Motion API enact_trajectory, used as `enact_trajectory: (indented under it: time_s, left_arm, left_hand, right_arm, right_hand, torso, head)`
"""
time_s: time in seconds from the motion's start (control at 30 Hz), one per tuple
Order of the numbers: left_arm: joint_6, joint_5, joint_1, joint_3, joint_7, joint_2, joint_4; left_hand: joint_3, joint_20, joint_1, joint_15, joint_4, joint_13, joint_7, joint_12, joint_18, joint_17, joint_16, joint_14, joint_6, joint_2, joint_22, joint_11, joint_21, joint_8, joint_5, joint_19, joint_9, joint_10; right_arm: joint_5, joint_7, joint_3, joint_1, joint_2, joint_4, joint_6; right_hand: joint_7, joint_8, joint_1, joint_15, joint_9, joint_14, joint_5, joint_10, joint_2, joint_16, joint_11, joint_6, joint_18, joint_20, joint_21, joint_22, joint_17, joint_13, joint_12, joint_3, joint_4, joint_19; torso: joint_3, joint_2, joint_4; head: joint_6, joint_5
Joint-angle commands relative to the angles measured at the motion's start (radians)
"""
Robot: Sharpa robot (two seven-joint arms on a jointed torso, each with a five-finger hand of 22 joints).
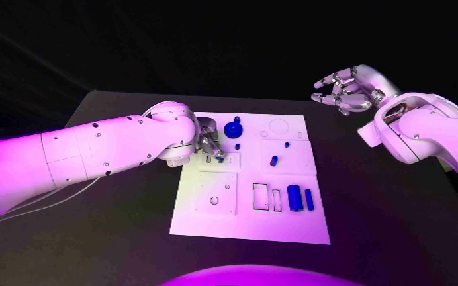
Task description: Assemble the parts on the task board
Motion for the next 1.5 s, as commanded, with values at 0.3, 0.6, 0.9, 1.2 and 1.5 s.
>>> enact_trajectory:
  time_s: [0.3, 0.6, 0.9, 1.2, 1.5]
  left_arm:
    - [0.061, -0.028, -0.003, -0.001, -0.006, 0.001, 0.0]
    - [0.082, -0.029, -0.004, -0.001, -0.007, 0.001, 0.002]
    - [0.083, -0.029, -0.004, -0.001, -0.007, 0.002, 0.003]
    - [0.086, -0.027, -0.003, -0.001, -0.007, 0.004, 0.002]
    - [0.092, -0.026, -0.003, -0.001, -0.007, 0.008, -0.002]
  left_hand:
    - [0.152, -0.002, -0.005, -0.007, -0.151, 0.004, -0.016, 0.008, -0.018, 0.181, 0.005, 0.082, 0.009, 0.01, 0.004, 0.0, 0.006, 0.009, 0.003, 0.007, 0.002, 0.01]
    - [0.151, -0.002, -0.007, -0.007, -0.152, 0.007, -0.017, 0.011, -0.018, 0.181, 0.005, 0.082, 0.009, 0.009, 0.005, -0.001, 0.006, 0.009, 0.003, 0.008, 0.003, 0.011]
    - [0.151, -0.002, -0.007, -0.007, -0.152, 0.008, -0.017, 0.012, -0.018, 0.181, 0.005, 0.082, 0.01, 0.009, 0.005, -0.001, 0.006, 0.01, 0.003, 0.008, 0.003, 0.012]
    - [0.12, -0.004, -0.055, -0.01, -0.125, 0.018, -0.025, 0.027, -0.019, 0.182, 0.005, 0.082, 0.015, 0.021, 0.008, -0.005, 0.006, 0.025, 0.001, 0.01, 0.004, 0.021]
    - [0.068, -0.008, -0.106, -0.014, -0.087, 0.031, -0.031, 0.043, -0.021, 0.183, 0.006, 0.083, 0.023, 0.027, 0.016, -0.011, 0.009, 0.033, 0.001, 0.017, -0.005, 0.025]
  right_arm:
    - [-0.009, 0.002, 0.0, -0.001, 0.001, -0.001, 0.012]
    - [-0.009, 0.001, 0.0, -0.001, 0.003, -0.002, 0.016]
    - [-0.009, 0.002, 0.0, -0.001, 0.005, -0.004, 0.016]
    - [-0.009, 0.003, 0.0, -0.002, 0.005, -0.004, 0.016]
    - [-0.009, 0.003, 0.0, -0.002, 0.005, -0.004, 0.017]
  right_hand:
    - [0.001, 0.004, 0.003, 0.0, -0.001, 0.005, 0.009, -0.001, -0.004, -0.006, -0.005, 0.009, 0.017, 0.001, -0.004, -0.001, 0.002, 0.001, 0.004, 0.001, 0.005, 0.005]
    - [0.001, 0.004, 0.003, 0.0, -0.001, 0.005, 0.009, -0.001, -0.004, -0.006, -0.005, 0.009, 0.017, 0.001, -0.004, -0.001, 0.002, 0.001, 0.004, 0.001, 0.005, 0.005]
    - [0.001, 0.004, 0.003, 0.0, -0.001, 0.005, 0.009, -0.001, -0.004, -0.006, -0.005, 0.009, 0.017, 0.001, -0.004, -0.001, 0.002, 0.001, 0.004, 0.001, 0.005, 0.005]
    - [0.001, 0.004, 0.003, 0.0, -0.001, 0.005, 0.009, -0.001, -0.004, -0.006, -0.005, 0.009, 0.017, 0.001, -0.004, -0.001, 0.002, 0.001, 0.004, 0.001, 0.005, 0.005]
    - [0.001, 0.005, 0.002, 0.0, -0.001, 0.004, 0.011, -0.002, -0.004, -0.008, -0.005, 0.01, 0.017, 0.001, -0.007, -0.003, -0.001, -0.001, 0.003, 0.001, 0.007, 0.004]
  torso:
    - [-0.0001, -0.001, 0.0005]
    - [0.0, -0.001, 0.0004]
    - [0.0001, 0.0, 0.0003]
    - [0.0008, 0.0, 0.0001]
    - [0.0005, -0.001, -0.0009]
  head:
    - [-0.005, -0.001]
    - [-0.007, 0.001]
    - [-0.007, 0.002]
    - [-0.009, 0.002]
    - [-0.01, 0.001]
